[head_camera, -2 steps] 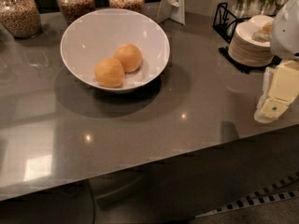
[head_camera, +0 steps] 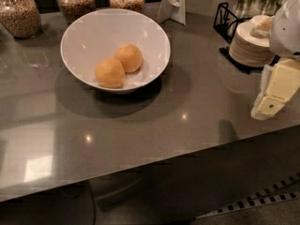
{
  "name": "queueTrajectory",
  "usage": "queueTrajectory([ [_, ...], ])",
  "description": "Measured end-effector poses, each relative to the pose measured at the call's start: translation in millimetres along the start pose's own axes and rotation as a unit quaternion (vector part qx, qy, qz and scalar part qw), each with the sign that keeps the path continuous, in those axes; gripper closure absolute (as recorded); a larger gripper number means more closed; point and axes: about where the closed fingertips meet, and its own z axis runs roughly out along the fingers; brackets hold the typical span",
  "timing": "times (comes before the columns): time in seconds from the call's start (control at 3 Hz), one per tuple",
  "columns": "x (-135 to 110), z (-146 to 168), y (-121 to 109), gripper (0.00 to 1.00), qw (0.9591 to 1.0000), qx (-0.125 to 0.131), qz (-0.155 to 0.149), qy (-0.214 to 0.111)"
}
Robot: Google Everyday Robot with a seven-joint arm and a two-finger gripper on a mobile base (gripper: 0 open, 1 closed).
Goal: Pick orange from white bowl
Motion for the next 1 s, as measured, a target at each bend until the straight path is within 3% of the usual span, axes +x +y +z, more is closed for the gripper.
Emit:
queueTrajectory([
  [0.33, -26, 10, -26, 0.00, 0.9973, 0.030, -0.035, -0.057],
  [0.67, -64, 23, -59, 0.00, 0.9897, 0.044, -0.086, -0.106],
  [1.0, -114, 28, -94, 0.00, 0.9777, 0.055, -0.142, -0.145],
])
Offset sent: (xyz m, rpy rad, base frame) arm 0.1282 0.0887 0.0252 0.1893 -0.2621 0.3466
